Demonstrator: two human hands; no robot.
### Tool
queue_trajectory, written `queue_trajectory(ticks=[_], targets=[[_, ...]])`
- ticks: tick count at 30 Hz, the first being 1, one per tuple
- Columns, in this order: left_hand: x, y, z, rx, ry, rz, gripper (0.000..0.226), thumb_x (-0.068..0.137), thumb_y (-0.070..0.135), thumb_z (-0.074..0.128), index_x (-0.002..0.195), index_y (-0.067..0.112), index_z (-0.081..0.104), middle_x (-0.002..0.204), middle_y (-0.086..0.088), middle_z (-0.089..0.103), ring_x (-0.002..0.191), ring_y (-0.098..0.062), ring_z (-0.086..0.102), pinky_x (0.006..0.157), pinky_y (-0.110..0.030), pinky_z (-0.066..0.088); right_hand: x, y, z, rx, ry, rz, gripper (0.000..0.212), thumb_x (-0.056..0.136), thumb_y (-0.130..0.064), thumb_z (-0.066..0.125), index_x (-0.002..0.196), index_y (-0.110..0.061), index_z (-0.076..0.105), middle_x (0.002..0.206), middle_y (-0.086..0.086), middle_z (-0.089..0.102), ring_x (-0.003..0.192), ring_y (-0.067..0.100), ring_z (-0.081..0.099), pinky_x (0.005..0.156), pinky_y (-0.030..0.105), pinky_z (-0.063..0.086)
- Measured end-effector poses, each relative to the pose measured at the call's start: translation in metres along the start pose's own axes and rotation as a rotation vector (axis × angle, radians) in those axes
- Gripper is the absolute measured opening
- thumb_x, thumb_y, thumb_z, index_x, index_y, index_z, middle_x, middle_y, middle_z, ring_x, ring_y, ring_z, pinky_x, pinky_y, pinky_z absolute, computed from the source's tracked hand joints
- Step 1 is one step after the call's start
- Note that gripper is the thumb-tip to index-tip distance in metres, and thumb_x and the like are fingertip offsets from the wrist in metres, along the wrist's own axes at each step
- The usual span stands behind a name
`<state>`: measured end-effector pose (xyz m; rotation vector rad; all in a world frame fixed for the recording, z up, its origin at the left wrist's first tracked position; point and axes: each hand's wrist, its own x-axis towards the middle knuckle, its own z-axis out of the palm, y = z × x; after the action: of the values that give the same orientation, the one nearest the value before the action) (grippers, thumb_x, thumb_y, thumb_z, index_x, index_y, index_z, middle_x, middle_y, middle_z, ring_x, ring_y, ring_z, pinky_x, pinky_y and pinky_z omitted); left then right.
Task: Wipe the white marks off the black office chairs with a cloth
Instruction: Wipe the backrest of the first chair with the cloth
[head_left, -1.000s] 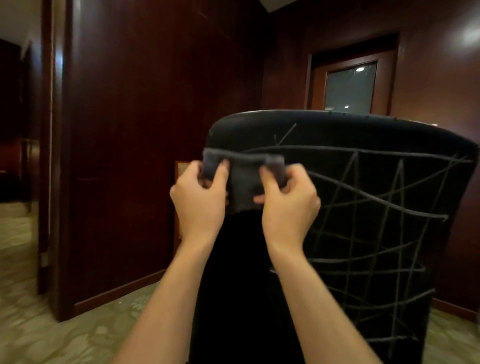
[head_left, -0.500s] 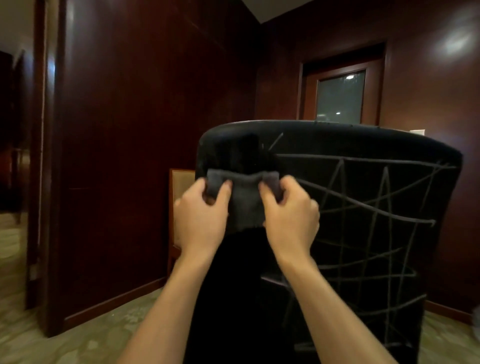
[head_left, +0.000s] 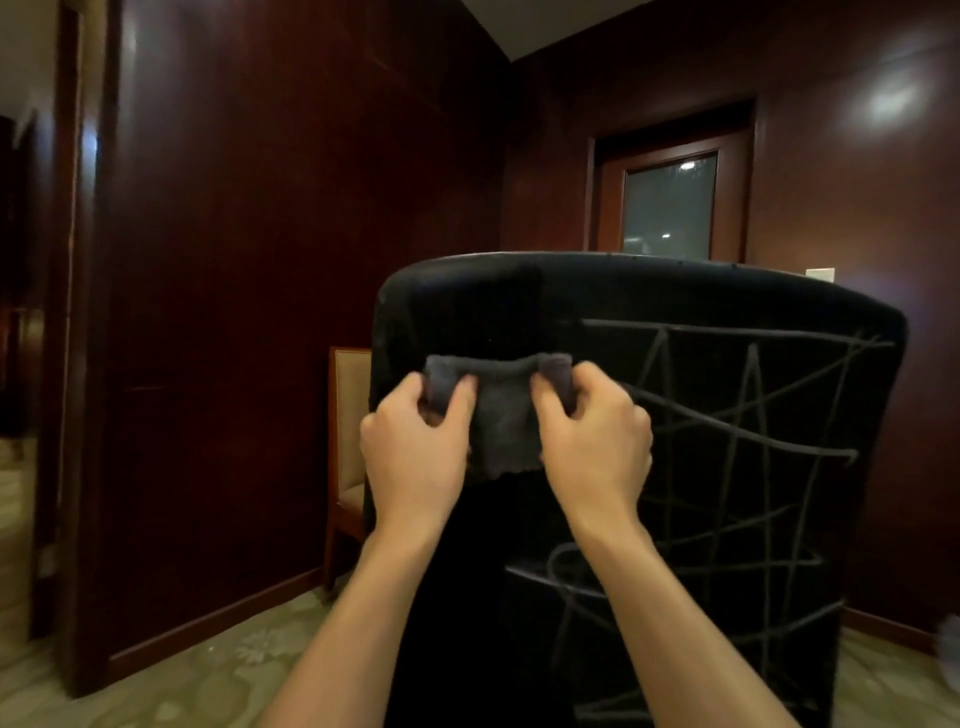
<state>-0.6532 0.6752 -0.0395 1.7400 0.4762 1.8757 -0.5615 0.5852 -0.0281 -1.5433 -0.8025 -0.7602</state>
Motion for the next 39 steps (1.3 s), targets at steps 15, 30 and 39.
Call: queue_trajectory(ticks=[15, 30, 39], targets=[[-0.022, -0.018, 0.002, 0.089, -0.013, -0.07, 0.029, 0.09, 0.047, 0.068, 0.071, 0.028, 0.055, 0.064, 0.007, 0.065, 0.064, -0.02, 0.067, 0.067, -0.045, 0.058, -0.025, 0.016, 0.002, -0.105, -0.065, -0.032, 0.026, 0.097, -0.046, 0.054, 0.081, -0.026, 0.051, 0.062, -0.008, 0.058, 0.071, 0.02, 0.066, 0.051, 0.026, 0.031], [-0.053, -0.046, 0.007, 0.143, -0.048, -0.039, 0.031, 0.091, 0.056, 0.056, 0.078, 0.027, 0.053, 0.066, 0.005, 0.066, 0.062, -0.023, 0.068, 0.068, -0.045, 0.057, -0.047, 0.056, 0.015, -0.031, -0.057, -0.042, 0.031, 0.095, -0.053, 0.046, 0.085, -0.024, 0.049, 0.058, 0.0, 0.063, 0.058, 0.023, 0.067, 0.059, 0.043, 0.054], [-0.011, 0.005, 0.015, -0.039, 0.034, -0.048, 0.027, 0.092, 0.04, 0.068, 0.072, 0.026, 0.057, 0.058, 0.005, 0.065, 0.055, -0.011, 0.066, 0.061, -0.031, 0.056, 0.0, 0.011, -0.006, 0.152, 0.01, 0.003, 0.03, 0.094, -0.049, 0.054, 0.077, -0.025, 0.051, 0.06, -0.004, 0.063, 0.06, 0.018, 0.068, 0.066, 0.042, 0.055]])
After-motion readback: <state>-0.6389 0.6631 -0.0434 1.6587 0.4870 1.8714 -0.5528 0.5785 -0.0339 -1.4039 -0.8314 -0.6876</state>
